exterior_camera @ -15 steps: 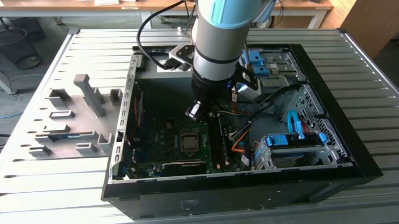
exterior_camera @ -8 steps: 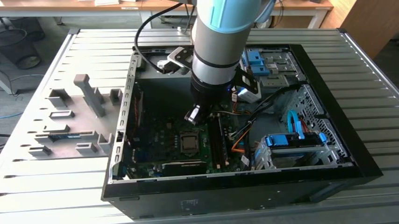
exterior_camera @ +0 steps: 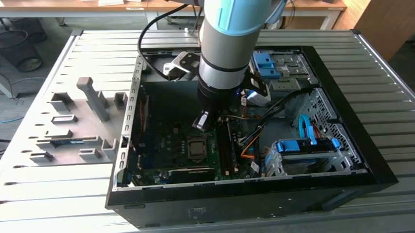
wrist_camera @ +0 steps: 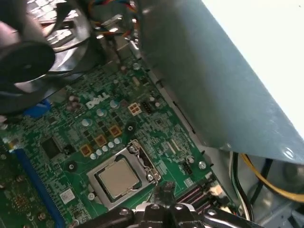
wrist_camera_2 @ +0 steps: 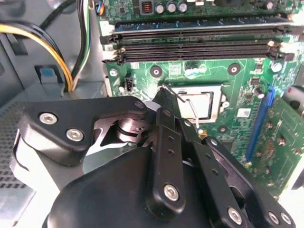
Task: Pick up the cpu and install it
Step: 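Install the first cpu locking lever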
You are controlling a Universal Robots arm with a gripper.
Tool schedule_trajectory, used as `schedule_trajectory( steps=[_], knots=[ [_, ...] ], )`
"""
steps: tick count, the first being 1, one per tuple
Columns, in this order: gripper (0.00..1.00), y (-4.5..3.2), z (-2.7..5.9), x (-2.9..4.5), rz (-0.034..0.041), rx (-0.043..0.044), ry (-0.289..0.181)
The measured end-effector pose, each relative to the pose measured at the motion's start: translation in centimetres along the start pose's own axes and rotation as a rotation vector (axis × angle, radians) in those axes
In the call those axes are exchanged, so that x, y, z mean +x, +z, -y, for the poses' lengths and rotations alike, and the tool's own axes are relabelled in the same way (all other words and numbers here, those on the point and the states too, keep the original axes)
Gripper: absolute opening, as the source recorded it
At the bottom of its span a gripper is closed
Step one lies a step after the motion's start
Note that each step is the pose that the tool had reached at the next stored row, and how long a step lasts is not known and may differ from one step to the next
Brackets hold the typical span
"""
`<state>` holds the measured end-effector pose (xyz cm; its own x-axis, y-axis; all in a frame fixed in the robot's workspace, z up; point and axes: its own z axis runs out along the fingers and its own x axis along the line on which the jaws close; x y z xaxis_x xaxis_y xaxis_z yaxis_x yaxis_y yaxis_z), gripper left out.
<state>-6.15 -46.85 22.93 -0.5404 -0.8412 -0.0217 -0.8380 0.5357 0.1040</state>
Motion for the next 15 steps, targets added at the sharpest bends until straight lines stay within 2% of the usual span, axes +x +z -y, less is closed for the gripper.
schedule_trajectory(
  steps=[3, 15],
  knots=[
    [0.10, 0.05, 0.05, 0.07, -0.0050, -0.0006, -0.043],
    [0.10, 0.10, 1.23, 2.01, -0.0079, 0.0002, -0.054]
  ],
)
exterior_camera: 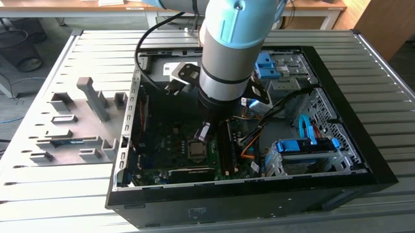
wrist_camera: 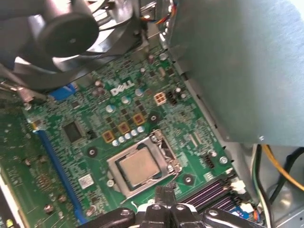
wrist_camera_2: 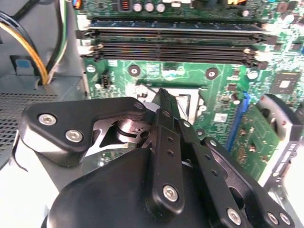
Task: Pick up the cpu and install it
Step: 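Install the first cpu locking lever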
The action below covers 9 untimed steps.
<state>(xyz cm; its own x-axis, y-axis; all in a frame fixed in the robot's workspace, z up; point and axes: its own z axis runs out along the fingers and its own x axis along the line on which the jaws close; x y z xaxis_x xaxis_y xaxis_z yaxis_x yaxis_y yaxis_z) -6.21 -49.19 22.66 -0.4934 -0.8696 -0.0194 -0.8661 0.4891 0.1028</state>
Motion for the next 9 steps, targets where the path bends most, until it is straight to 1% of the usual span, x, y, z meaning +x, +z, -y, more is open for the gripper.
schedule_trajectory(
  steps=[2, 4, 8, 9],
  knots=[
    [0.10, 0.00, 0.16, 0.29, -0.0012, 0.0005, -0.002],
    [0.10, 0.01, 0.29, 0.52, -0.0045, 0.0023, -0.003],
    [0.10, 0.03, 0.49, 0.86, -0.0165, 0.0089, -0.005],
    [0.10, 0.07, 0.52, 0.90, -0.0208, 0.0115, -0.006]
  ],
)
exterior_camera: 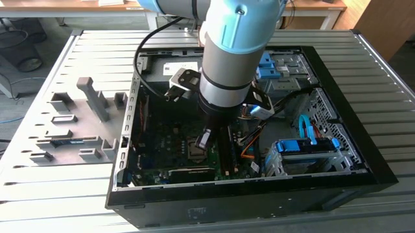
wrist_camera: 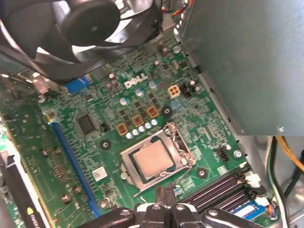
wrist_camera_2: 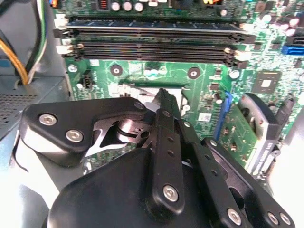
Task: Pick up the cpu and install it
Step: 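Install the first cpu locking lever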
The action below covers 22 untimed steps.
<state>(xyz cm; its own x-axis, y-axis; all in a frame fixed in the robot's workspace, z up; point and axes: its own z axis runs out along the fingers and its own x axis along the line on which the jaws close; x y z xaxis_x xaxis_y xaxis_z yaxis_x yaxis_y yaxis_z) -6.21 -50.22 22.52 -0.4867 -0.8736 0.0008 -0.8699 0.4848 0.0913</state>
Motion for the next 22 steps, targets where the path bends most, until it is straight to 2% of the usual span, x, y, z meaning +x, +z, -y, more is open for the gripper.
schedule_trajectory(
  steps=[2, 3, 12, 22],
  knots=[
    [0.10, 0.06, 0.04, 0.05, -0.0130, 0.0069, 0.000],
    [0.10, 0.17, 0.07, 0.08, -0.0157, 0.0084, 0.000],
    [0.10, 1.51, 0.26, 0.35, -0.0192, 0.0104, 0.000],
    [0.10, 1.87, 0.14, 0.80, -0.0236, 0.0129, 0.001]
  ],
)
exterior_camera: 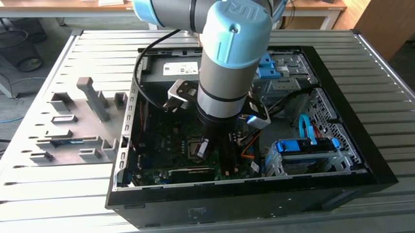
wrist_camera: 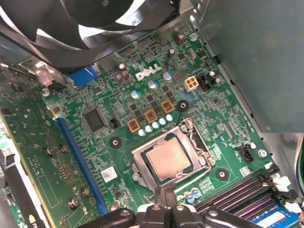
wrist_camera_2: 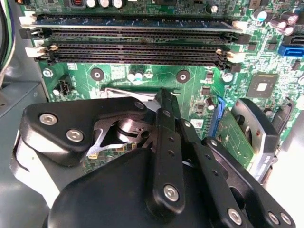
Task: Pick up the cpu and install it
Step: 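Install the first cpu locking lever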
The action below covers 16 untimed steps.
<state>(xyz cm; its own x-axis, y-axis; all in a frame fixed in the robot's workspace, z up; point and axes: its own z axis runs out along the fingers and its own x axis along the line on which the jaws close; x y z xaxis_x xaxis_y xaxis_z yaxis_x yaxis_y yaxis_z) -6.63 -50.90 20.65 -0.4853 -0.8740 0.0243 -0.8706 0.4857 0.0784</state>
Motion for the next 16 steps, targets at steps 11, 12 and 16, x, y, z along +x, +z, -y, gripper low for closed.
schedule_trajectory(
  steps=[11, 12, 16],
  knots=[
    [0.10, 0.64, -0.01, 0.09, -0.0170, 0.0095, 0.002],
    [0.10, 0.78, 0.00, 0.09, -0.0184, 0.0102, 0.002],
    [0.10, 1.18, 0.03, 0.08, -0.0202, 0.0112, 0.002]
  ],
)
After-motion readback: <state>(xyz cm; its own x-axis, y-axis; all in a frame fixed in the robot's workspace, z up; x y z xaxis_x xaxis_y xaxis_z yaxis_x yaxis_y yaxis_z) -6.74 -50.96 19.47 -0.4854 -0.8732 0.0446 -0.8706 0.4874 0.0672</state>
